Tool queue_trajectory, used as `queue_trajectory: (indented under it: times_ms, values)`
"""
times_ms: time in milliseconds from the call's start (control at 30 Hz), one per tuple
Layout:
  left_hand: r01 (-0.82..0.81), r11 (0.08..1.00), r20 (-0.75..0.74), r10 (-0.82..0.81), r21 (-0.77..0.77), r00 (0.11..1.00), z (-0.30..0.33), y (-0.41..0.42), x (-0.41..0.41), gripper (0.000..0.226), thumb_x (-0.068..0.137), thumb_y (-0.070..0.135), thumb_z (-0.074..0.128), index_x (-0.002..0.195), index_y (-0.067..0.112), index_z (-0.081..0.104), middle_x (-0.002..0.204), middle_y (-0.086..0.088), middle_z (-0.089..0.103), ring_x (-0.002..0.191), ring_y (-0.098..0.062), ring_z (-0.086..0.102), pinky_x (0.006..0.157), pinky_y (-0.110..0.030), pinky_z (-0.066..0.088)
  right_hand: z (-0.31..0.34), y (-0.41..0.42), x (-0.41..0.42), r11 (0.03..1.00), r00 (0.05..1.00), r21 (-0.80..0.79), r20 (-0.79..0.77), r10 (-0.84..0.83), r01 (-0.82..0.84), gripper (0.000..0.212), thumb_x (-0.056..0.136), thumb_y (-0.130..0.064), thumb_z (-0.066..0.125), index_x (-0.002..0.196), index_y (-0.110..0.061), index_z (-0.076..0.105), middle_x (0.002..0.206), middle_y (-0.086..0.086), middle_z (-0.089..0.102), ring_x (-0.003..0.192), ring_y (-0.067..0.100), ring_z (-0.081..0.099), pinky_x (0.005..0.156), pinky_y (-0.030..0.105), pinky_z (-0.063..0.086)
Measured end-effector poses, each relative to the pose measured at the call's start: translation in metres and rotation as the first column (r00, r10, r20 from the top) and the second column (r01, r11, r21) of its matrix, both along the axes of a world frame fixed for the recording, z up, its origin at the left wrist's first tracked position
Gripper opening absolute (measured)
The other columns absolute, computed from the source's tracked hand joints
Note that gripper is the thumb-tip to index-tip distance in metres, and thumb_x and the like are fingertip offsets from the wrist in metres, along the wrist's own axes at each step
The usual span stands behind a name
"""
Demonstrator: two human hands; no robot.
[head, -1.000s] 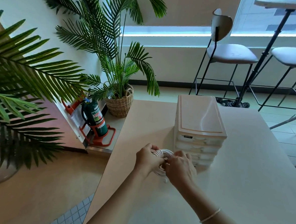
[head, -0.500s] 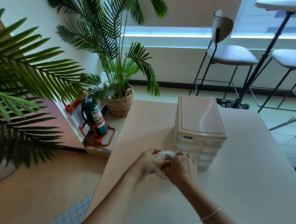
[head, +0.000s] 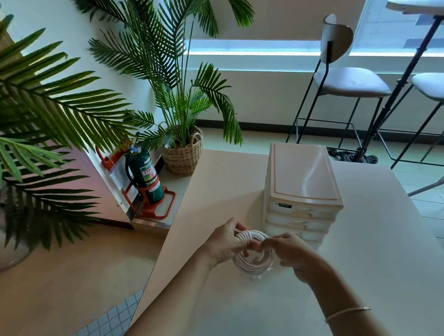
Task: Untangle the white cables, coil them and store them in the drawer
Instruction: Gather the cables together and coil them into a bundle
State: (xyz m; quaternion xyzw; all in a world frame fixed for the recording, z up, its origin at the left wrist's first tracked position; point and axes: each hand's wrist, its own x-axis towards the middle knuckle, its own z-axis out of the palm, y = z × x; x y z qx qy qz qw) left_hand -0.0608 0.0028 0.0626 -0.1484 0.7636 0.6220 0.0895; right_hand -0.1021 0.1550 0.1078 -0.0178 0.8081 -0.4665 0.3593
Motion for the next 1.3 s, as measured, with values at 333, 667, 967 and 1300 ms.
queue_trajectory:
  times_ms: [333, 667, 967, 1300]
  values:
    - [0.185, 0.877, 0.071, -0.171, -0.443, 0.983, 0.01, 0.011, -0.002, 0.039, 0.073, 0.021, 0.077, 0.09, 0.02, 0.042, 0.074, 0.003, 0.054, 0.054, -0.007, 0.052, 0.055, -0.022, 0.046, 0.009, -0.005, -0.012, 0.957, 0.961, 0.199, -0.135, 0.242, -0.213, 0.028, 0.088, -0.027, 0.059, 0.063, -0.015, 0.063, 0.065, 0.001, 0.049, 0.063, 0.012, 0.04, 0.057, 0.027, 0.027]
    - [0.245, 0.888, 0.069, -0.237, -0.39, 0.969, 0.015, 0.014, 0.004, 0.027, 0.089, 0.04, 0.058, 0.097, 0.016, 0.047, 0.082, 0.0, 0.062, 0.06, -0.011, 0.057, 0.053, -0.022, 0.048, -0.007, 0.001, -0.015, 0.988, 0.975, 0.009, -0.161, 0.153, -0.154, 0.028, 0.09, -0.022, 0.058, 0.063, -0.02, 0.066, 0.06, -0.003, 0.054, 0.059, 0.01, 0.039, 0.057, 0.022, 0.031]
    - [0.199, 0.929, 0.053, -0.192, -0.311, 0.98, 0.013, 0.016, 0.006, 0.017, 0.092, 0.03, 0.054, 0.094, 0.013, 0.051, 0.085, -0.004, 0.06, 0.052, -0.004, 0.052, 0.052, -0.019, 0.043, -0.006, 0.016, -0.025, 0.967, 0.949, -0.016, -0.201, 0.244, -0.253, 0.02, 0.082, -0.003, 0.065, 0.081, -0.023, 0.071, 0.073, 0.001, 0.065, 0.066, 0.009, 0.054, 0.064, 0.02, 0.044]
    - [0.163, 0.893, 0.022, -0.17, -0.42, 0.985, 0.017, 0.013, 0.002, 0.021, 0.094, 0.038, 0.049, 0.087, 0.019, 0.045, 0.086, -0.004, 0.063, 0.062, -0.01, 0.05, 0.062, -0.027, 0.044, -0.01, 0.007, -0.017, 0.996, 0.953, 0.049, -0.29, 0.088, -0.077, 0.009, 0.073, -0.014, 0.077, 0.067, -0.014, 0.071, 0.058, 0.002, 0.065, 0.05, 0.01, 0.056, 0.05, 0.02, 0.048]
